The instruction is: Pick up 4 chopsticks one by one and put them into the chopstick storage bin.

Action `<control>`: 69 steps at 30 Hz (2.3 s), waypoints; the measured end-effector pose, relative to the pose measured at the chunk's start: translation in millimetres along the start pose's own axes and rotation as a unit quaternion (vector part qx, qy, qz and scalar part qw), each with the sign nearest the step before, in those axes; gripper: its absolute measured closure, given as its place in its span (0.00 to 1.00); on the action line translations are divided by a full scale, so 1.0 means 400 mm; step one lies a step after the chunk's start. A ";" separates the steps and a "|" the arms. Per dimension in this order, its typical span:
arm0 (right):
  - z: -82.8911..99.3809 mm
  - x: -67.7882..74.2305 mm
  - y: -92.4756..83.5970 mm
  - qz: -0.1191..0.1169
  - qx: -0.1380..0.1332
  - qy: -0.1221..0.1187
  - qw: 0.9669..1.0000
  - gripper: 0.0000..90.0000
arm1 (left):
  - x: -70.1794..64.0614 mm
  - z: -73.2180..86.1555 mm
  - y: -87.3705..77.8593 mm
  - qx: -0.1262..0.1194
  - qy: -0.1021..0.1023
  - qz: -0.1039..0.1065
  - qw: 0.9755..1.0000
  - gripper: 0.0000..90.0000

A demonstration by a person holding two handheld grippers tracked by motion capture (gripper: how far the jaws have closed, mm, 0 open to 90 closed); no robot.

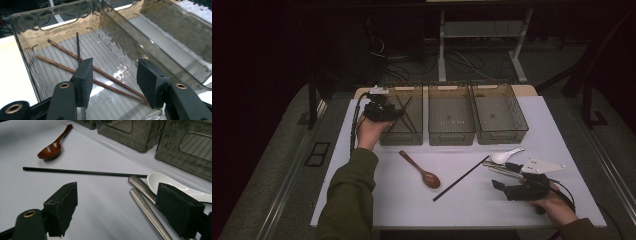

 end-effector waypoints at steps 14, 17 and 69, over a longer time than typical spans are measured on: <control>0.000 0.000 0.001 0.002 0.000 0.000 1.000 0.20 | -0.064 0.017 -0.066 -0.021 0.026 0.050 0.998 0.39; 0.000 0.000 0.001 0.002 0.001 0.000 1.000 0.20 | -0.086 0.024 -0.076 -0.023 0.032 0.059 0.997 0.38; 0.002 0.004 0.003 0.002 0.002 -0.002 1.000 0.20 | -0.410 0.262 -0.069 0.002 0.109 0.160 0.981 0.48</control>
Point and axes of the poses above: each handheld gripper's, and its own axes: y roughly forward along the jaws, z roughly out of its underside, x roughly to its left, the point moved 1 cm from there along y, roughly forward along the jaws, and after that the axes turned 4 degrees about -y, right-handed, at the moved point
